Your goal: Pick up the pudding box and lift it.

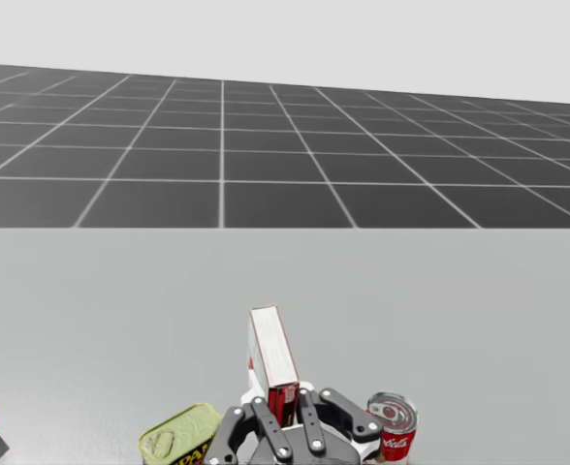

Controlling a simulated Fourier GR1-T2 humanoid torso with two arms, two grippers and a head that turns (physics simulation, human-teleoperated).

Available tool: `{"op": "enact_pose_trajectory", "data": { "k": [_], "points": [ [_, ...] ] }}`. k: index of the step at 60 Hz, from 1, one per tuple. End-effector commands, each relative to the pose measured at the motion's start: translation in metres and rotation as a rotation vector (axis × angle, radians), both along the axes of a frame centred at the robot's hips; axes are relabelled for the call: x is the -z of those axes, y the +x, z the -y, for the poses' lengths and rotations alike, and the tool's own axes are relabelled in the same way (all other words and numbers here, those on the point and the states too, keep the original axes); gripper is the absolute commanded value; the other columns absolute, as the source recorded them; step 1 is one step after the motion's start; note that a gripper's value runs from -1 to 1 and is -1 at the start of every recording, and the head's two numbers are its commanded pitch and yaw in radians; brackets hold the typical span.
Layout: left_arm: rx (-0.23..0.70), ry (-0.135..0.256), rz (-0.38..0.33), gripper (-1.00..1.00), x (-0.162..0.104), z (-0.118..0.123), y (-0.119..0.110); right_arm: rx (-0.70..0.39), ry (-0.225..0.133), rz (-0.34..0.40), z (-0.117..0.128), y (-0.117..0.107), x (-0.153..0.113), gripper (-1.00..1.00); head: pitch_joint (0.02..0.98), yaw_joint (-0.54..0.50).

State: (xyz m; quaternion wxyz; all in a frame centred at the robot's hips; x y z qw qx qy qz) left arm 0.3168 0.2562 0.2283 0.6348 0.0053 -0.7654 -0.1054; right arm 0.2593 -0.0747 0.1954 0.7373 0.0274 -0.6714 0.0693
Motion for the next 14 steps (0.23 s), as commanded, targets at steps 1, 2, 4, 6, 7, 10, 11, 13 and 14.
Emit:
{"op": "enact_pose_trajectory", "data": {
  "k": [1, 2, 4, 6, 7, 10, 11, 13, 14],
  "points": [
    [-0.002, -0.002, 0.001, -1.0, 0.0, -0.001, 0.0, 0.066, 0.017, 0.133, 0.005, 0.0, -0.047, 1.0, 0.462, -0.14],
    [-0.004, -0.004, 0.001, -1.0, 0.0, -0.001, 0.0, 0.068, 0.02, 0.148, 0.006, -0.001, -0.052, 1.0, 0.462, -0.14],
    [-0.004, -0.005, 0.0, -1.0, 0.0, -0.001, 0.0, 0.072, 0.025, 0.172, 0.008, -0.002, -0.058, 1.0, 0.463, -0.14],
    [-0.005, -0.005, 0.0, -1.0, 0.0, -0.001, 0.0, 0.075, 0.029, 0.188, 0.009, -0.002, -0.063, 1.0, 0.464, -0.14],
    [-0.004, -0.005, 0.0, -1.0, 0.0, -0.001, 0.0, 0.077, 0.031, 0.204, 0.011, -0.003, -0.068, 1.0, 0.464, -0.14],
    [-0.004, -0.005, 0.0, -1.0, 0.0, -0.001, 0.0, 0.087, 0.035, 0.251, 0.014, -0.004, -0.081, 1.0, 0.465, -0.14],
    [-0.004, -0.005, 0.0, -1.0, 0.0, -0.001, 0.0, 0.088, 0.037, 0.259, 0.015, -0.005, -0.084, 1.0, 0.466, -0.14],
    [-0.004, -0.005, 0.0, -1.0, 0.0, -0.001, 0.0, 0.09, 0.039, 0.276, 0.016, -0.006, -0.089, 1.0, 0.466, -0.14],
    [-0.004, -0.005, 0.0, -1.0, 0.0, -0.001, 0.0, 0.09, 0.038, 0.286, 0.017, -0.006, -0.092, 1.0, 0.466, -0.14]
  ]
}}
